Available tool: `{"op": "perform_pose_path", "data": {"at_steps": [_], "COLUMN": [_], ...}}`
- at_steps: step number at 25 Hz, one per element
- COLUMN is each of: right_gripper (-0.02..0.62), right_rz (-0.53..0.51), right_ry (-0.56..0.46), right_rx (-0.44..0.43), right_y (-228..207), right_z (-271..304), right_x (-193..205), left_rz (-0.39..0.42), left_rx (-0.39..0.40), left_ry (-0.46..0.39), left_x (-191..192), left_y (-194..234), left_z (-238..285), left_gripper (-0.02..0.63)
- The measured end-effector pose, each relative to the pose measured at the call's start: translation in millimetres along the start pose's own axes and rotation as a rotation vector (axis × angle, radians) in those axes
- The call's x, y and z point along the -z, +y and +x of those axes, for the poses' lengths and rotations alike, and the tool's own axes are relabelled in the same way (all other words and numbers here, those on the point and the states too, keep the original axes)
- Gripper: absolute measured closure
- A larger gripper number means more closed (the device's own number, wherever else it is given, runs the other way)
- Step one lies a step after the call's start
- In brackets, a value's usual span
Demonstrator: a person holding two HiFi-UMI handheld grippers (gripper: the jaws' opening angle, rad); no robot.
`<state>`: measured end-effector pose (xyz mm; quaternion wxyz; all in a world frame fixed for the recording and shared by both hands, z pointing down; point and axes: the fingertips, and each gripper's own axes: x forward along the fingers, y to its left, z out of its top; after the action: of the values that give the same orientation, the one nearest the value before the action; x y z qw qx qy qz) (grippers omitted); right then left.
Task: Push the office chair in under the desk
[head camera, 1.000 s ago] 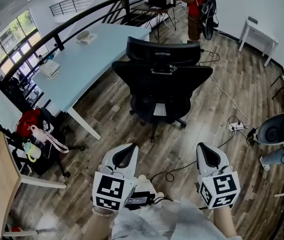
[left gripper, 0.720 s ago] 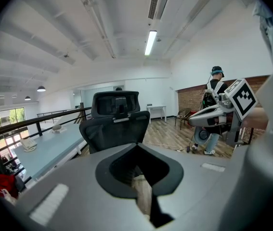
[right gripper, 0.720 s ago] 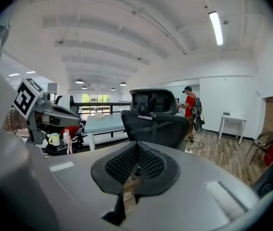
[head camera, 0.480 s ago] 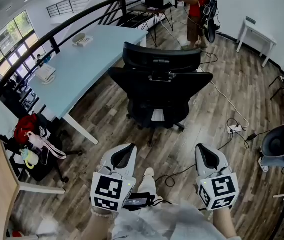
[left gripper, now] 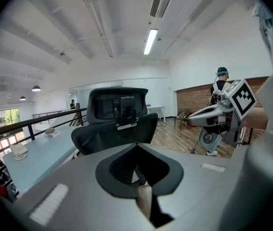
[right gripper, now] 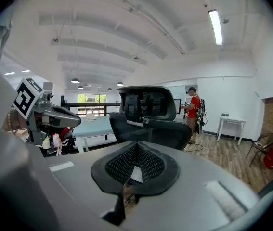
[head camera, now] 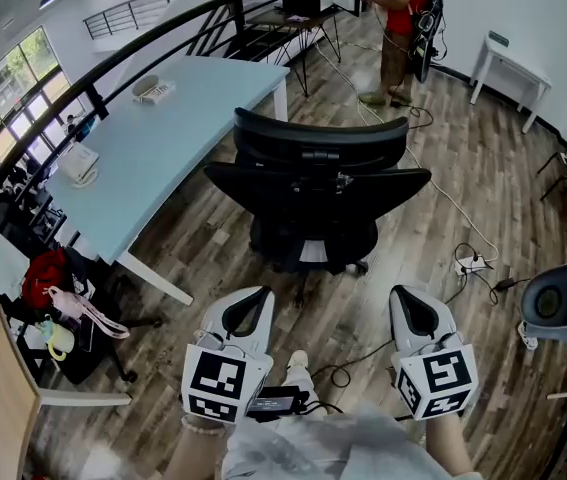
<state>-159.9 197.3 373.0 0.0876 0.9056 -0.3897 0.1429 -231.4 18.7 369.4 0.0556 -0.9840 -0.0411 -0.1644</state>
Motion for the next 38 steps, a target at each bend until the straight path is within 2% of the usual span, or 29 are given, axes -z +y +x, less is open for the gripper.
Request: {"op": "perform_pose_path", "data": {"at_steps": [21, 30, 38], "right_gripper": [0.588, 0.588, 0.588], "right_rz": [0.010, 0.009, 0.001], "right_ry": [0.021, 0.021, 0.015], "right_rx": [0.076, 0.103, 0.121], "right_y": [-33.4, -31.7, -38.3], "right_z": [102.0, 124.3, 131.0], "right_x": [-40.0, -51.4, -56.8], "left_rz": [0.033, 0.039, 0.033], "left_rx": [0.081, 0.108, 0.091], "left_ry": [-0.014, -0.029, -0.041], "left_x": [-30.8, -35.4, -37.4], "left_y": [75.7, 95.2, 110.3], "left_z": [100.2, 117.0, 121.3], "left_gripper": [0.603, 0.603, 0.603]}}
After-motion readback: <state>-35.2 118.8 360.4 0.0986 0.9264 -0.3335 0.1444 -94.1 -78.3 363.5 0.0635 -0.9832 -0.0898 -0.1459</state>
